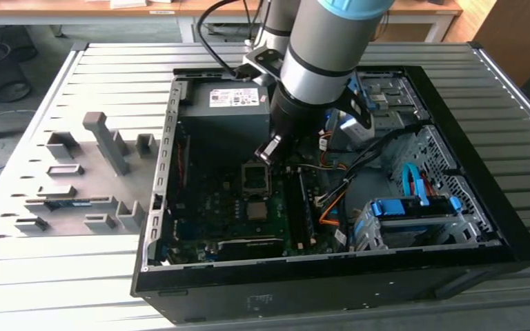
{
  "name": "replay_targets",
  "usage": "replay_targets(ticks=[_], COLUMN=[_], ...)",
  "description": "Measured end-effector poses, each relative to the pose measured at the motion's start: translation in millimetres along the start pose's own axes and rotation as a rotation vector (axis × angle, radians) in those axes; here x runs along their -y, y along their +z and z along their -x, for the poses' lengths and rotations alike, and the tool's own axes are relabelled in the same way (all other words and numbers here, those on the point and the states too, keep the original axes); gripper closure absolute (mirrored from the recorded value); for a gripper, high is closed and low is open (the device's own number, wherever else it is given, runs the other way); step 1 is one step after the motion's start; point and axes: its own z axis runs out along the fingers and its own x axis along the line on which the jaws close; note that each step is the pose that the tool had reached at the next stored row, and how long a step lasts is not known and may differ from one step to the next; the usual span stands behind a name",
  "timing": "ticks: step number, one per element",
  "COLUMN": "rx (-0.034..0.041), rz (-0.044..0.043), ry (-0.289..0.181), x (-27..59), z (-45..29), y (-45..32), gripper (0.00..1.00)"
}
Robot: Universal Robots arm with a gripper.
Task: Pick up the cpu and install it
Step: 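Close the cpu cover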
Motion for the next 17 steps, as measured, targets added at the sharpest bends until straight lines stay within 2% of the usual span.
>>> replay_targets(ticks=[2,3,5,12,13,17], rx=[-0.0048,-0.0028,0.0211,0.1117,0.1191,0.1117], rz=[-0.0012,0.0017,0.0238,0.1079,0.1154,0.1167], ry=[-0.033,-0.044,-0.056,-0.095,-0.101,-0.139], x=[0.0,0.1,0.1,0.5,0.9,3.2], z=[0.0,0.0,0.1,0.4,0.8,2.9], y=[0.1,-0.1,0.0,0.1,0.1,0.4], gripper=[0.9,0.9,0.9,0.9,0.9,0.9])
